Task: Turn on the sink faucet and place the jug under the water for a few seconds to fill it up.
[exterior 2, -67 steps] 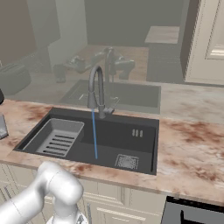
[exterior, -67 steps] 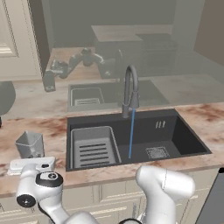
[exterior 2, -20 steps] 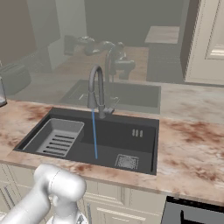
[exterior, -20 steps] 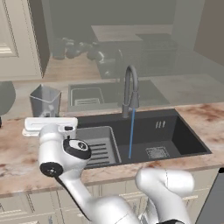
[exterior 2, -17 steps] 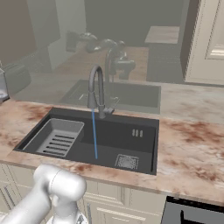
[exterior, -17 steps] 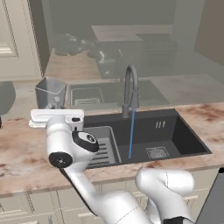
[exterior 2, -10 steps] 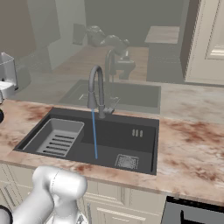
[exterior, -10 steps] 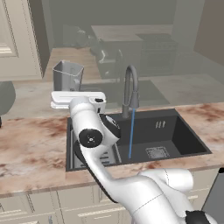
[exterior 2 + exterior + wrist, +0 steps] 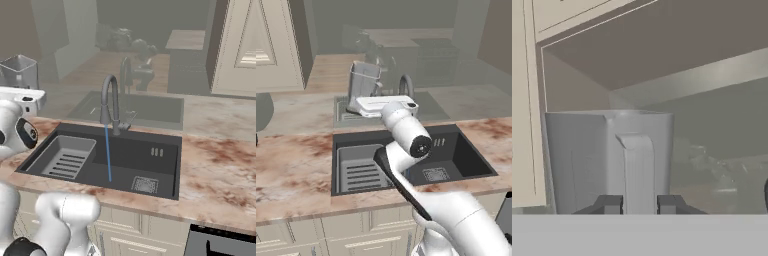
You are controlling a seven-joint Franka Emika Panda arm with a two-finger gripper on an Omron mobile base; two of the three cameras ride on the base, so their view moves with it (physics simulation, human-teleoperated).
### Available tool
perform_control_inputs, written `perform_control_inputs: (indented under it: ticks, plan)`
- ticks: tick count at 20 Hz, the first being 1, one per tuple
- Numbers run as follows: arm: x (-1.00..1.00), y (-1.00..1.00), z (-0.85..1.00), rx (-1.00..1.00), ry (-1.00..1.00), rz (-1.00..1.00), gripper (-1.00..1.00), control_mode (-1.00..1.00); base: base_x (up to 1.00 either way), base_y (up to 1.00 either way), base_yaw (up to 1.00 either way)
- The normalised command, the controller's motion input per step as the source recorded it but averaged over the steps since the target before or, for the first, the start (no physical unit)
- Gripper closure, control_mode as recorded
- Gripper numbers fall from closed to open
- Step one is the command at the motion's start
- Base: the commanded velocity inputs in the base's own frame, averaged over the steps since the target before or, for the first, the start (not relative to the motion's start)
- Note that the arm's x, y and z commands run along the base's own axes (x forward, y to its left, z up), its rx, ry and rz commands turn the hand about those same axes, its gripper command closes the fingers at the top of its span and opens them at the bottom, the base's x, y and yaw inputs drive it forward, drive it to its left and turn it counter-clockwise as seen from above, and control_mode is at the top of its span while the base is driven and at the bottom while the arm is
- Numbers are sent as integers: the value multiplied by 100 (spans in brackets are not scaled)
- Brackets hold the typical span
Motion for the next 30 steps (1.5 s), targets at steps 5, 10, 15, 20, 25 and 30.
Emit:
perform_control_inputs:
  ticks: [5, 10, 15, 20, 25, 30]
  plan:
    - [0, -100, 0, 0, -6, 24, 100, -100, 0, 0, 0]
    - [0, -100, 0, 0, -8, 27, 100, -100, 0, 0, 0]
    - [0, -100, 0, 0, -8, 26, 100, -100, 0, 0, 0]
    - [0, -100, 0, 0, -4, 24, 100, -100, 0, 0, 0]
    - [-2, -100, 3, 0, -6, 19, 100, -100, 0, 0, 0]
    - [-19, -70, 68, -3, -4, 1, 100, -100, 0, 0, 0]
